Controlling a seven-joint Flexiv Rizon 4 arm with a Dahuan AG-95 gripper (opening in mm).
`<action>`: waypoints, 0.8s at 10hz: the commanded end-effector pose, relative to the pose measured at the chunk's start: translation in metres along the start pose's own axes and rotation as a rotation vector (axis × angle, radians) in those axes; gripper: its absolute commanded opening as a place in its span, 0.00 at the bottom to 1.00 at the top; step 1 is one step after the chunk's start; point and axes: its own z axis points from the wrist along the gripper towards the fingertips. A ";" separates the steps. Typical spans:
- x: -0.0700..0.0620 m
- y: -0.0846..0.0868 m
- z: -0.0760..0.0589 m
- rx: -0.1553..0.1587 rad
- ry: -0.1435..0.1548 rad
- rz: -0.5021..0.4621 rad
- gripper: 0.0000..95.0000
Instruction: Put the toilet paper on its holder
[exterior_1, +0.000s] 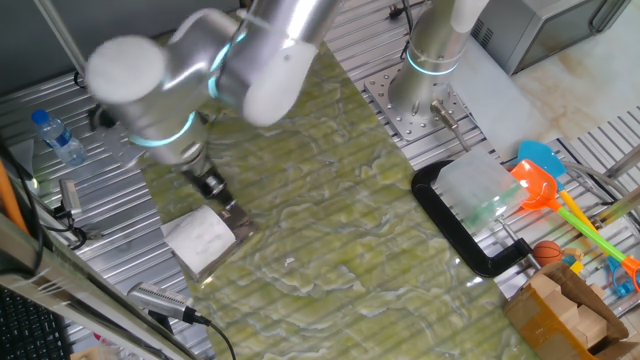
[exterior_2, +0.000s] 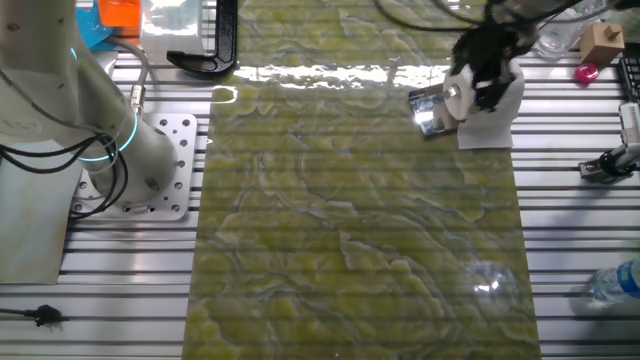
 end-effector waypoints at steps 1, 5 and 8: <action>0.029 0.000 0.006 0.004 -0.013 0.024 0.00; 0.071 0.010 0.011 0.005 -0.025 0.117 0.00; 0.073 0.011 0.012 -0.001 -0.023 0.132 0.00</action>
